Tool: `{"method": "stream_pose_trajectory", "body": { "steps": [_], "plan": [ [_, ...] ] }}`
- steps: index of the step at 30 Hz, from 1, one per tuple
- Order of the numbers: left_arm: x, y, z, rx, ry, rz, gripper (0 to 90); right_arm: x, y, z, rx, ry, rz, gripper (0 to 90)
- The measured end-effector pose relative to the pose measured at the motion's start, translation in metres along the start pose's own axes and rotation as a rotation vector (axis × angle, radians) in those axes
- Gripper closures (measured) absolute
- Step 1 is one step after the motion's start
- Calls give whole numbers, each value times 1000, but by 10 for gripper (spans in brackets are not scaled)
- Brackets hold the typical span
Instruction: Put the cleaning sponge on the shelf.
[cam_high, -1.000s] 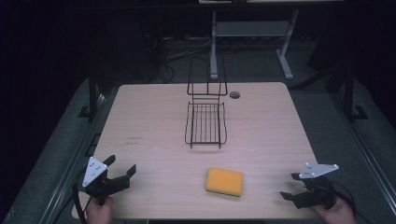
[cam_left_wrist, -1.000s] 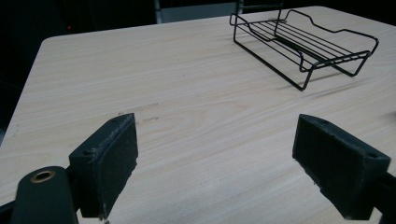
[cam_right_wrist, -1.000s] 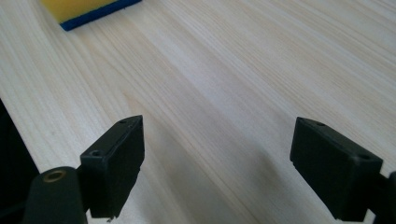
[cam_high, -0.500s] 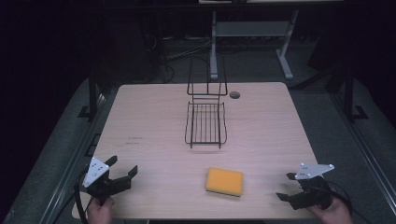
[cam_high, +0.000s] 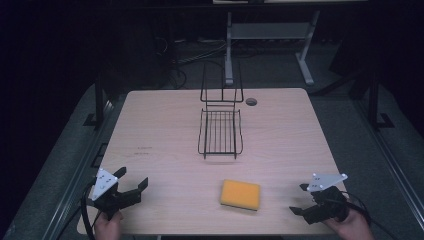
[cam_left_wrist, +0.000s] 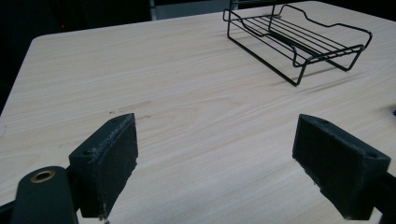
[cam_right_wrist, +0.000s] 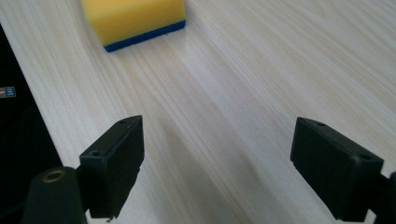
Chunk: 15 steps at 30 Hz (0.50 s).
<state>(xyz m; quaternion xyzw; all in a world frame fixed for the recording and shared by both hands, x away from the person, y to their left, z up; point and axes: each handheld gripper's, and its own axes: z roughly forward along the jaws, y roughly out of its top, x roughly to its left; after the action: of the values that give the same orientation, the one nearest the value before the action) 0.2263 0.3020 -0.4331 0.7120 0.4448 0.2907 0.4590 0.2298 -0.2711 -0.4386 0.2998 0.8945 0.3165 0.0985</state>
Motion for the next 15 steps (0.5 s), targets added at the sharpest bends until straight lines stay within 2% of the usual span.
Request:
{"method": "stream_pose_trajectory", "body": {
  "steps": [15],
  "plan": [
    [-2,0,1,1,4,5,134,6,17,7,15,26,-46,167]
  ]
}}
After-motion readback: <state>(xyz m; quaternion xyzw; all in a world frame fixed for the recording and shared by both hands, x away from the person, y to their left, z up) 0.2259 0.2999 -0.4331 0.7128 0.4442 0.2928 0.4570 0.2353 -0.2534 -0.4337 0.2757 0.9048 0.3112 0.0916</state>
